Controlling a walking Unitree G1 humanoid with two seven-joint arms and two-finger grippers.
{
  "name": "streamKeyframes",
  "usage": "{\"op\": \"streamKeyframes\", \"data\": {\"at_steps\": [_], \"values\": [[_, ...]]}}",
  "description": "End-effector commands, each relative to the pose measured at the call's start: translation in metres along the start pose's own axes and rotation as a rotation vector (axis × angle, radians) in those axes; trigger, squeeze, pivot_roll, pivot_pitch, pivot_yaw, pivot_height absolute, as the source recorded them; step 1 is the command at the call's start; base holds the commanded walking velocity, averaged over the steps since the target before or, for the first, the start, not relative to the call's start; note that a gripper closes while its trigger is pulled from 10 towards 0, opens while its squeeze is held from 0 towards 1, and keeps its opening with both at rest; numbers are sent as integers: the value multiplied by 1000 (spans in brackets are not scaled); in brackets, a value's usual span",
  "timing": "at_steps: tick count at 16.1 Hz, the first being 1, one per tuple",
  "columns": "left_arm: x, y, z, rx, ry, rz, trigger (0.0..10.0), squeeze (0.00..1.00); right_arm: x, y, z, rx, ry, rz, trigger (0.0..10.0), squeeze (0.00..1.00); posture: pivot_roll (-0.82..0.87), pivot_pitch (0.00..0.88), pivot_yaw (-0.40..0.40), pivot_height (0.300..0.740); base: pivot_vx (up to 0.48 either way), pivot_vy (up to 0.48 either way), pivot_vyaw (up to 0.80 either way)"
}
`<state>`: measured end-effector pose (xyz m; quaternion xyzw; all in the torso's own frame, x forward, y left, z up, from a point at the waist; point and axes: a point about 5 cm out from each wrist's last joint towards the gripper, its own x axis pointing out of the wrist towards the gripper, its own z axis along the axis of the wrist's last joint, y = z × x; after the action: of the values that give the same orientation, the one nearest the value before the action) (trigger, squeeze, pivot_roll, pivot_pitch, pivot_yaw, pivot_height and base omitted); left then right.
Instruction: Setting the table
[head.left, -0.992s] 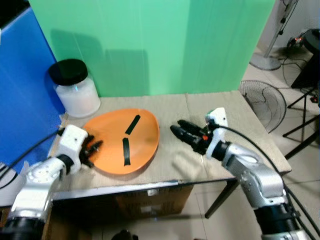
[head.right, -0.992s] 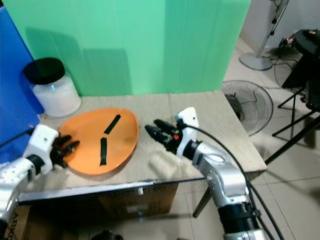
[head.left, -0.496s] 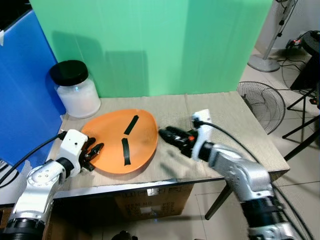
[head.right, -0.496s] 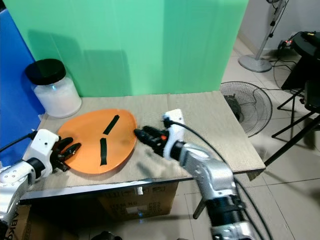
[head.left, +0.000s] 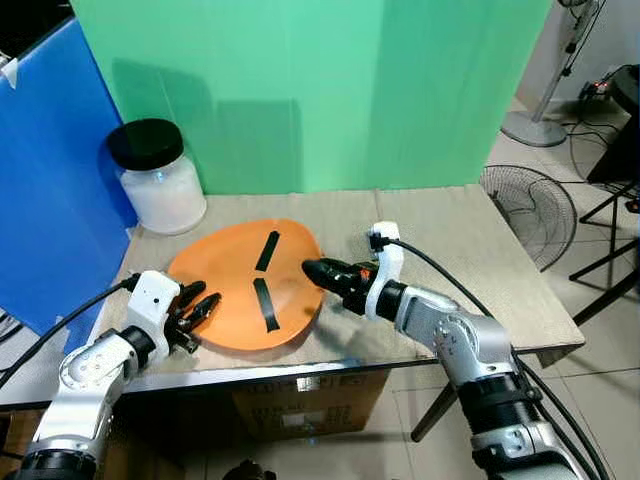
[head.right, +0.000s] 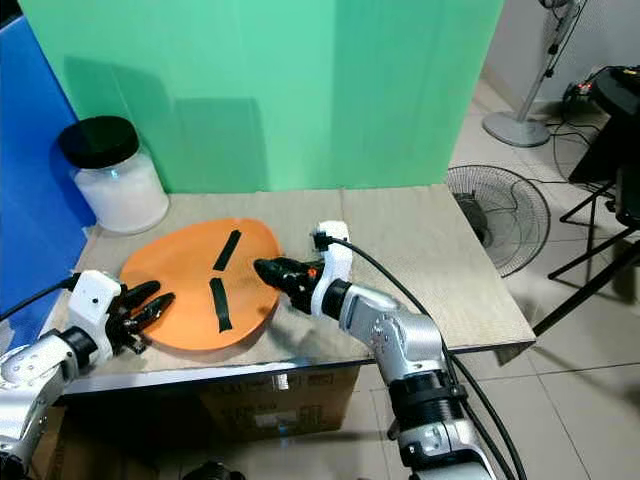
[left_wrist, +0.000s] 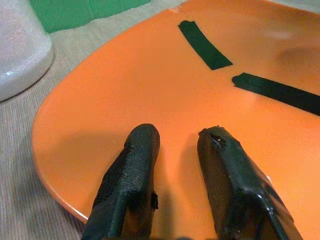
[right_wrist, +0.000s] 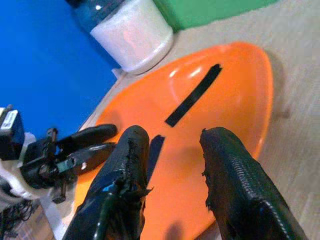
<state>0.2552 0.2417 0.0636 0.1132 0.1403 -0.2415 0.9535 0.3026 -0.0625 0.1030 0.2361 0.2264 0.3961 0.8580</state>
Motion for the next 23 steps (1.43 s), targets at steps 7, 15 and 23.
{"op": "streamKeyframes", "data": {"at_steps": [7,15,23], "values": [[-18,-8,-36,-21,143,-50,10000,0,3,-15,10,-14,-19,-70,10000,0,-72,0,8,740,0,0,0],[-26,4,-52,-28,268,29,10000,0,5,-16,15,-18,-31,-64,10000,0,-73,0,3,740,0,0,0],[-14,6,16,25,-2,55,10000,0,2,-14,23,-25,-57,-46,10000,0,-77,0,6,740,0,0,0]]}}
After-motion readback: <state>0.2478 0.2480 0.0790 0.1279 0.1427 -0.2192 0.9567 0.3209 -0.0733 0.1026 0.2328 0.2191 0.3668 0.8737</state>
